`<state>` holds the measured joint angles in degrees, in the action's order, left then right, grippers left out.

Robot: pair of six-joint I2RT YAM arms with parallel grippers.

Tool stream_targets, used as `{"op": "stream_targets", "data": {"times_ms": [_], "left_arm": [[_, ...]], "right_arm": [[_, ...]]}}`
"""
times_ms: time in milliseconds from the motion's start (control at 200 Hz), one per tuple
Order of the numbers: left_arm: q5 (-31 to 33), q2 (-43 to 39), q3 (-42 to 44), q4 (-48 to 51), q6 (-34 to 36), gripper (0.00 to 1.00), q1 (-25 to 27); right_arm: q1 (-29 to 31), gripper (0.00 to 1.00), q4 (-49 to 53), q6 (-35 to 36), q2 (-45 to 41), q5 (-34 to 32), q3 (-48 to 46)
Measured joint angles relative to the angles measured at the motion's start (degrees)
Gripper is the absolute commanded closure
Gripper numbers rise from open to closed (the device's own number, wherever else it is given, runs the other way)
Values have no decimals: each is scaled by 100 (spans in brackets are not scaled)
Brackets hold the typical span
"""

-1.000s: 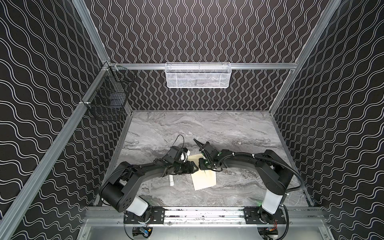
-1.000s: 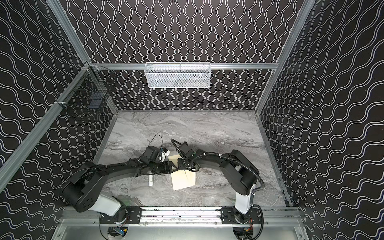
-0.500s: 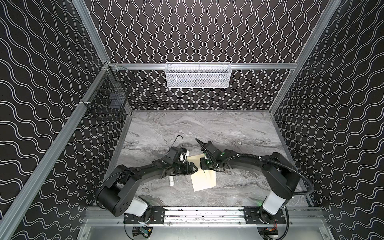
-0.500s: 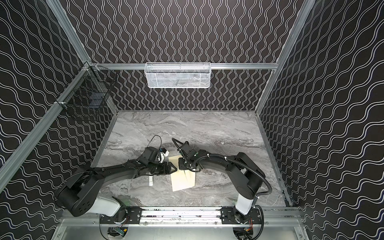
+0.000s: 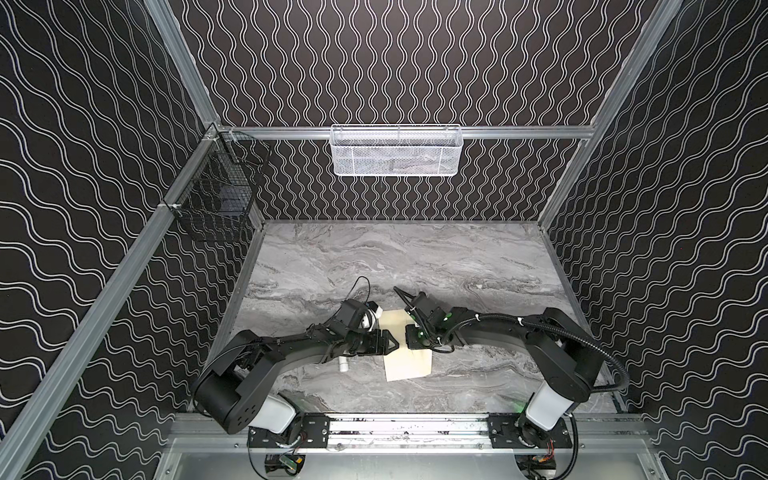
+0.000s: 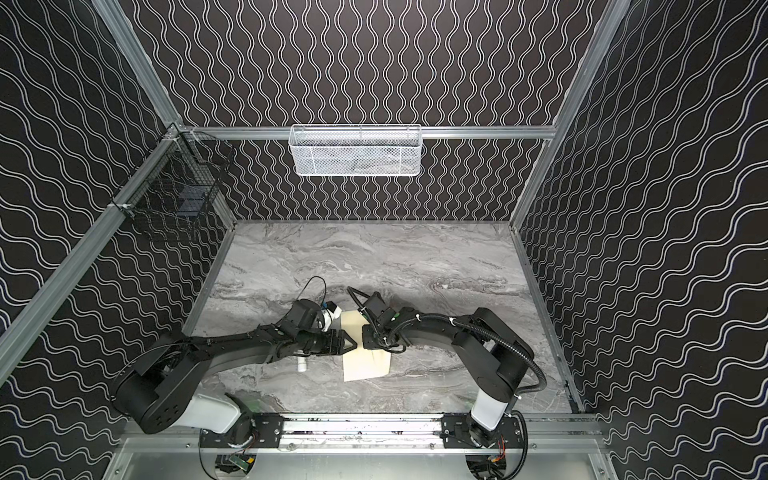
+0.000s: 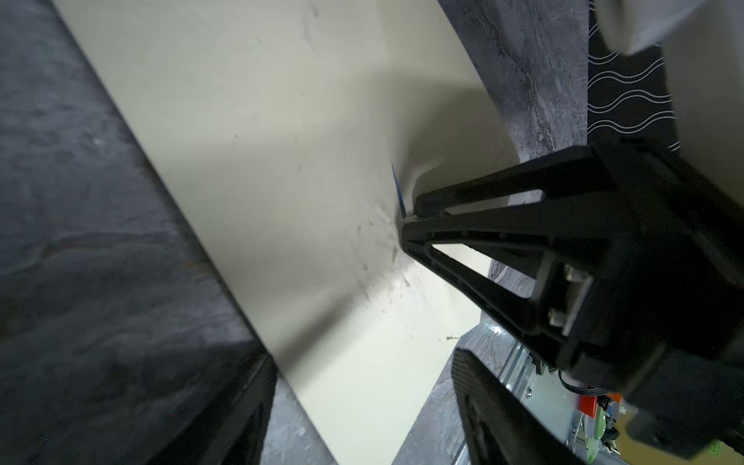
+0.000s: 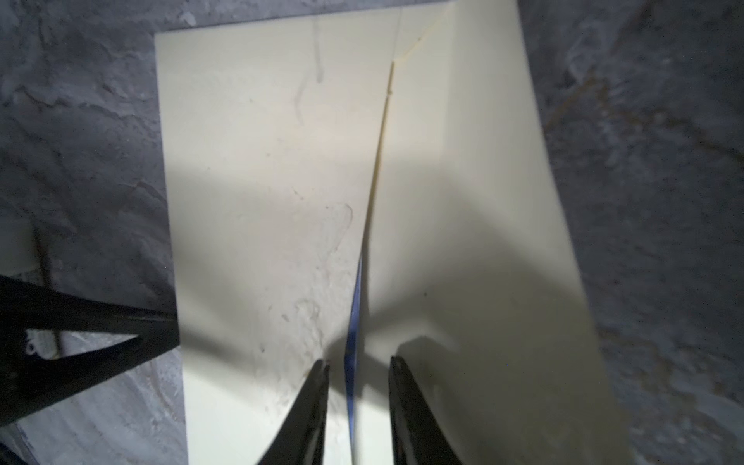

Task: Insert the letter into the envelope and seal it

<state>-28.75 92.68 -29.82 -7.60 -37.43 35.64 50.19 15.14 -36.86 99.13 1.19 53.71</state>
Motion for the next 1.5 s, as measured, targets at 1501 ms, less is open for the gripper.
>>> {"op": "stream_targets", "data": {"times_ms": [1501], "left_arm": [[83, 101, -199, 208, -11, 25, 42]], "right_arm": [[212, 65, 669, 179, 81, -275, 739]]}}
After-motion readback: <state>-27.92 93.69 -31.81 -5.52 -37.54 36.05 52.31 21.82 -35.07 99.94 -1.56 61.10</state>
